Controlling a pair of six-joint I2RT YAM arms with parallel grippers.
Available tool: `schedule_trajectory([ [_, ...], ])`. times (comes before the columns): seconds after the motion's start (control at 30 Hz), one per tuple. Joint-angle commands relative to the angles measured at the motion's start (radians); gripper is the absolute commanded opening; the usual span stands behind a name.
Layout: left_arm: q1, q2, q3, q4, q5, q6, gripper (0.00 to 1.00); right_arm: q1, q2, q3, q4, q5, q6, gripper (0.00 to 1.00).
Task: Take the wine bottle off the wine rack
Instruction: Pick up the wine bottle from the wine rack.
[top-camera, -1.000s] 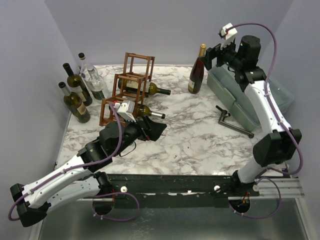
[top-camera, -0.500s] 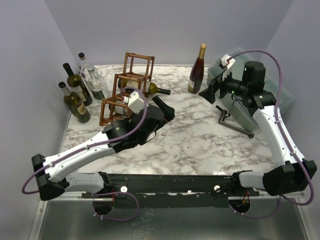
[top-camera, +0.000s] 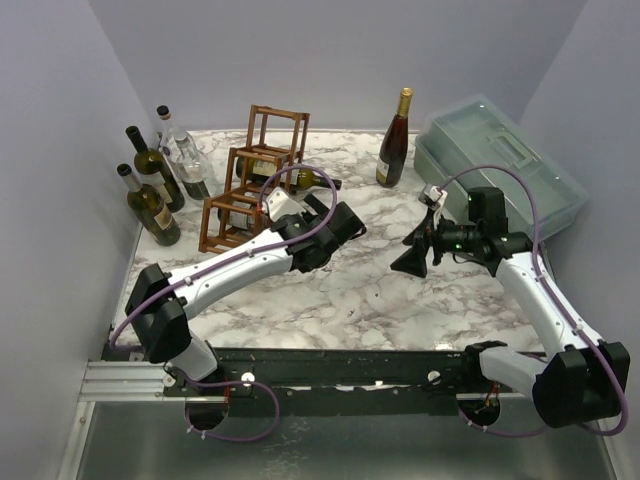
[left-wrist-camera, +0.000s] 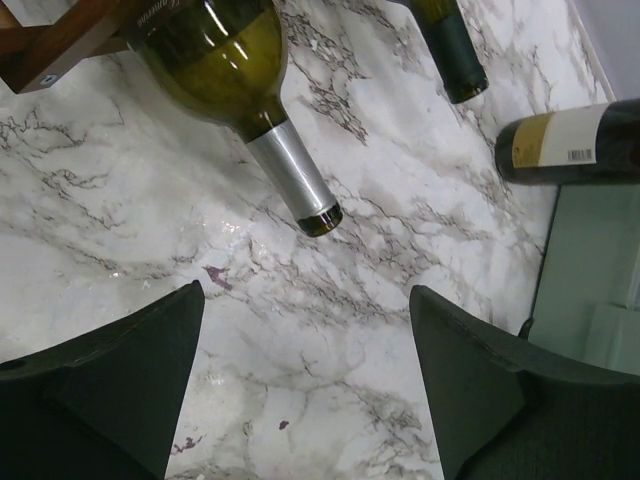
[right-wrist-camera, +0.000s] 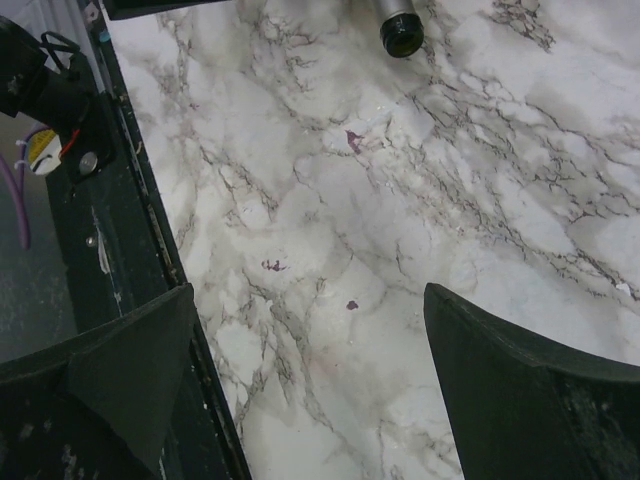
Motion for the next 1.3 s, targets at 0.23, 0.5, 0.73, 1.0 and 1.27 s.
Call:
schedule_trajectory([
  [0.23,0.046,0.152,0.041,-0.026,-0.084,-0.222,0.79,-0.006,-0.040,-0.008,0.045,0.023,-0.008,0.99],
  [0.5,0.059,0.239,0.061,-0.027,-0.193,-0.312,0.67,-0.006,-0.032,-0.006,0.042,0.030,-0.010,0.99],
  [0.73,0.062,0.295,0.067,-0.062,-0.201,-0.370,0.63,-0.006,-0.022,-0.004,0.039,0.032,-0.009,0.99],
  [1.0,0.089,0.410,0.180,-0.191,-0.145,-0.417,0.64,-0.006,-0.022,-0.003,0.036,0.039,-0.013,0.99],
  [1.27,0.107,0.448,0.184,-0.193,-0.135,-0.457,0.57,-0.006,-0.024,-0.002,0.032,0.037,-0.015,0.99],
])
